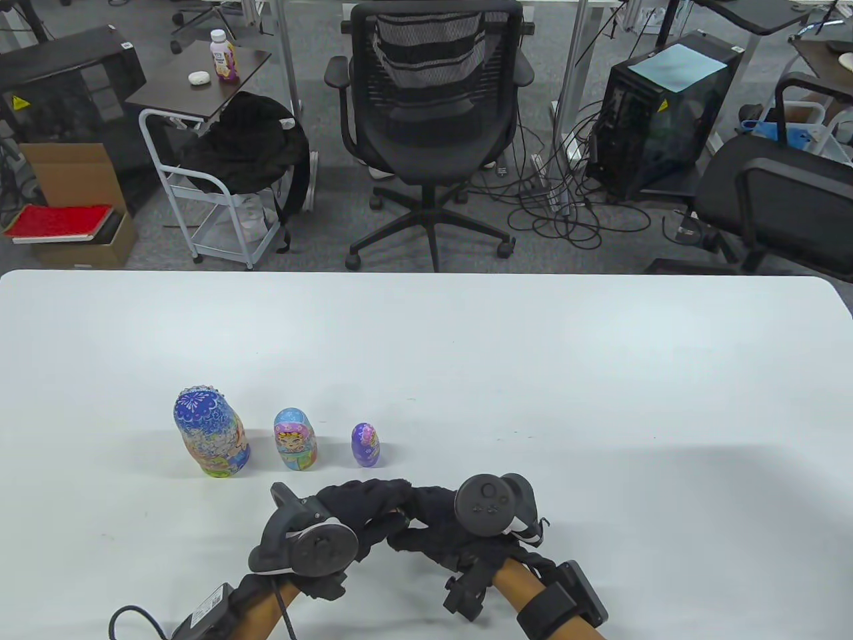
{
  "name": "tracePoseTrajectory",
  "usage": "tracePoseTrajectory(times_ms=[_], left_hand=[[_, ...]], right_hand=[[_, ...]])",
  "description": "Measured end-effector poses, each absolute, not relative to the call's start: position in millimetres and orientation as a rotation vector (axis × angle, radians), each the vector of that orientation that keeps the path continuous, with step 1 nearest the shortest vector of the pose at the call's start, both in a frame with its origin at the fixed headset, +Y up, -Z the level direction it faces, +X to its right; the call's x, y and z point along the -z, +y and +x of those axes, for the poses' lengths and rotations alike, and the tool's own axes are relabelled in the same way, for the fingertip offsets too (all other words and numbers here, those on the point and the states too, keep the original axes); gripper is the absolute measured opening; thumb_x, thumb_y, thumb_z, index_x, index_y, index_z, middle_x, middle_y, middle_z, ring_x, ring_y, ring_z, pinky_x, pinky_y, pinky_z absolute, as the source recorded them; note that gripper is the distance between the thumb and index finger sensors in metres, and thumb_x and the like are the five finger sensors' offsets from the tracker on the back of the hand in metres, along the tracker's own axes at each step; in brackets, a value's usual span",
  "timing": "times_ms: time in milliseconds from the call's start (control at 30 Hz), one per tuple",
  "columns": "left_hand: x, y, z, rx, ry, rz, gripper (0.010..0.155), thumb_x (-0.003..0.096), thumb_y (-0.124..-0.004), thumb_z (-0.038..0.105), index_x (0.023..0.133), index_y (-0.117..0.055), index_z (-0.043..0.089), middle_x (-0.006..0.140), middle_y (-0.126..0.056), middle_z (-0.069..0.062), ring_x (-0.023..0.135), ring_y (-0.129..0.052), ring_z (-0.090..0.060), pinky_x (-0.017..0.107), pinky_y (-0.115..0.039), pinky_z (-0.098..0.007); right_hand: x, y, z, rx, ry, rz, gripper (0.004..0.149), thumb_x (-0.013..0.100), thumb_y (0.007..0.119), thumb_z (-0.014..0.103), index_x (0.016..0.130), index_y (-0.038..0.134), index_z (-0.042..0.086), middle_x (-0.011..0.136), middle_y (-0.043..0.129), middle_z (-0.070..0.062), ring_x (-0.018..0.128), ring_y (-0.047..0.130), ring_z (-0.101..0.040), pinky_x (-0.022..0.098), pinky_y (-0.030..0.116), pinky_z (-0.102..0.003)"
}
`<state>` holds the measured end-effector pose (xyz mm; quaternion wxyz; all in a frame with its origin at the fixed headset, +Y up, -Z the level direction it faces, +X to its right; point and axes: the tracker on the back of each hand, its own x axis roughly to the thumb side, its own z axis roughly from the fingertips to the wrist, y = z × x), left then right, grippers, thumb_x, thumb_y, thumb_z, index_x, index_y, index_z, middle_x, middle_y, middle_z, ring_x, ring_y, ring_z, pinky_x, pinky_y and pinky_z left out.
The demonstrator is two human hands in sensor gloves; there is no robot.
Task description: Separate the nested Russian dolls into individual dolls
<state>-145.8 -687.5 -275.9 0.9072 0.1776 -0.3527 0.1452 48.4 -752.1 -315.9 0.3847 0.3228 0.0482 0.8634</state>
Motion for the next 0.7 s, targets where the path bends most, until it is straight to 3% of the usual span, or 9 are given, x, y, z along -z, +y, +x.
tracePoseTrajectory(times_ms=[333,700], left_hand=[[278,-683,-152,-0.271,-0.699,0.394,0.049,0.0483,-0.088,0.043,0.093,-0.082,0.024,0.079,-0.101,-0.003,0.054,-0.11,-0.016,0.042,-0.098,-0.028],[291,-722,-97,0.051,-0.83,0.197,0.049,0.048,-0.089,0.042,0.093,-0.082,0.025,0.08,-0.1,-0.003,0.057,-0.109,-0.017,0.044,-0.097,-0.03]], right_hand=[[328,-749,66,-2.281,0.134,0.771,0.069,0.039,0.092,0.042,0.096,0.074,0.007,0.081,0.095,-0.017,0.076,0.09,-0.04,0.057,0.08,-0.049],[349,-741,118,-2.18,0.037,0.532,0.069,0.04,0.091,0.042,0.096,0.074,0.007,0.081,0.095,-0.017,0.076,0.091,-0.04,0.056,0.08,-0.049]])
